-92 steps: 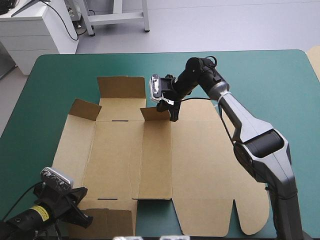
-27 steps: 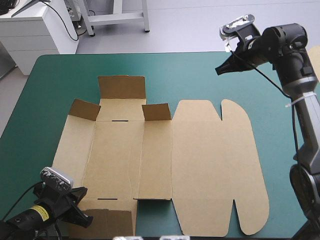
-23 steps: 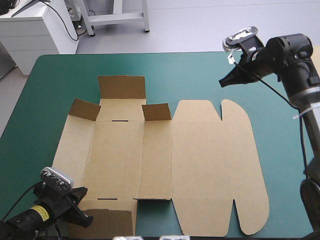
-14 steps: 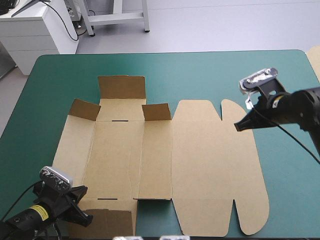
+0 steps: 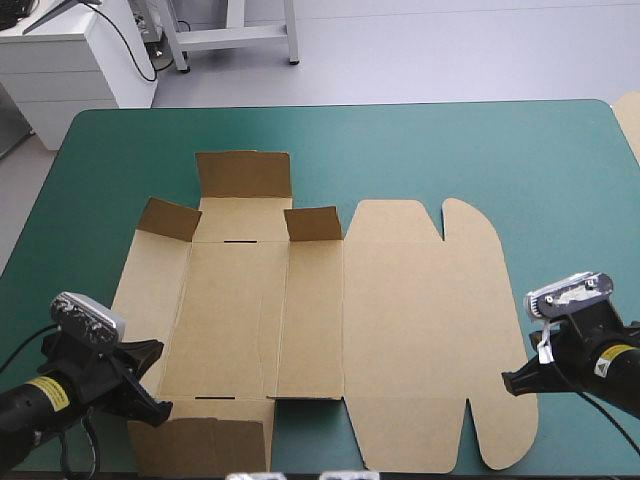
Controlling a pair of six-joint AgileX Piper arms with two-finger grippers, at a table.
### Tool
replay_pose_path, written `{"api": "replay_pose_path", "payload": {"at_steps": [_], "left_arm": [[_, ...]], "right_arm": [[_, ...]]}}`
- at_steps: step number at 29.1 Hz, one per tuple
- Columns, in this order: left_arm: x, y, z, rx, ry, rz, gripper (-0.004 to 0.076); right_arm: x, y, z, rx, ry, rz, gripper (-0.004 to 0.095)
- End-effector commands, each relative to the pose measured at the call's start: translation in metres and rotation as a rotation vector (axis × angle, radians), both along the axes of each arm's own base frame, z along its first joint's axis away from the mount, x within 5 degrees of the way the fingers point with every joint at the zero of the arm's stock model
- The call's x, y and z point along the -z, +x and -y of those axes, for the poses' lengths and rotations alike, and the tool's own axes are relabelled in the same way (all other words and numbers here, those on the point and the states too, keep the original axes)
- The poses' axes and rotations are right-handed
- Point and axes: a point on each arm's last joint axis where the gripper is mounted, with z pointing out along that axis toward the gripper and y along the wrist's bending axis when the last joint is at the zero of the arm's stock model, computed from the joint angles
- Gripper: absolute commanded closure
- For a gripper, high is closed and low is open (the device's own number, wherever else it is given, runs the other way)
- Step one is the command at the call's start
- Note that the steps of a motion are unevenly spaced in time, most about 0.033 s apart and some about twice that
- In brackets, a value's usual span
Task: Fold the box
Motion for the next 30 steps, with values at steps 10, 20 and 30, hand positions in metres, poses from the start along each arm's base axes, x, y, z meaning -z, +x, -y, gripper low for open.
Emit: {"api": "replay_pose_path", "payload": {"at_steps": [10, 20, 30], "left_arm": [[-0.066, 0.077, 0.025, -0.010, 0.102, -0.031, 0.0725], [-0.042, 0.138, 0.047, -0.012, 0.184, -0.137, 0.0708], [-0.031, 0.156, 0.044, -0.035, 0.166, -0.177, 0.0707]], "right_arm": [[0.002, -0.016, 0.003, 0.015, 0.047, 0.170, 0.0927], [0.006, -0.016, 0.004, 0.015, 0.045, 0.166, 0.0927], [0.005, -0.016, 0.004, 0.014, 0.036, 0.170, 0.0927]]}}
